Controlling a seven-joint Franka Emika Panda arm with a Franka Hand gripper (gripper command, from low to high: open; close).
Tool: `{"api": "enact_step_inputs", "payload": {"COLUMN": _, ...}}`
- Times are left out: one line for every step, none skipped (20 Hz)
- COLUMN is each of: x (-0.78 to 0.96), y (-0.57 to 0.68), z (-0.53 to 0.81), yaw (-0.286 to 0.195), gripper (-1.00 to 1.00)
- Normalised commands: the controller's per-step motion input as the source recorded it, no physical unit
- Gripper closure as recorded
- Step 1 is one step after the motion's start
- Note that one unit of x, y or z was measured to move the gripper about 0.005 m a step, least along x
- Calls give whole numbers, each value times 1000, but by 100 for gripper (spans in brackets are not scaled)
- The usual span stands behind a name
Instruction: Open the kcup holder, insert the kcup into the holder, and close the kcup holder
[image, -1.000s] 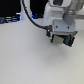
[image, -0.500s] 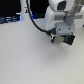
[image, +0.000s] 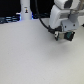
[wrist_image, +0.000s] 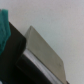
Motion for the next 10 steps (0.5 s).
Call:
{"api": "enact_step_inputs", "payload": {"x": -545, "y": 503, "z": 66, "yaw": 85, "gripper": -100}}
{"api": "enact_step_inputs", "payload": {"x": -565, "y": 482, "z": 60, "yaw": 86, "gripper": -100}}
{"api": "enact_step_inputs", "payload": {"x": -496, "y": 489, "z": 78, "yaw": 99, "gripper": -100}}
{"api": "enact_step_inputs", "payload": {"x": -544, "y": 478, "z": 57, "yaw": 90, "gripper": -100}}
{"api": "enact_step_inputs", "payload": {"x": -592, "y": 481, "z": 40, "yaw": 86, "gripper": -100}}
{"api": "enact_step_inputs", "payload": {"x": -683, "y": 452, "z": 20, "yaw": 79, "gripper": -100}}
{"api": "enact_step_inputs", "payload": {"x": -753, "y": 433, "z": 8, "yaw": 78, "gripper": -100}}
{"api": "enact_step_inputs", "payload": {"x": -771, "y": 430, "z": 1, "yaw": 76, "gripper": -100}}
{"api": "enact_step_inputs", "payload": {"x": -762, "y": 435, "z": 2, "yaw": 76, "gripper": -100}}
{"api": "enact_step_inputs", "payload": {"x": -757, "y": 435, "z": -10, "yaw": 74, "gripper": -100}}
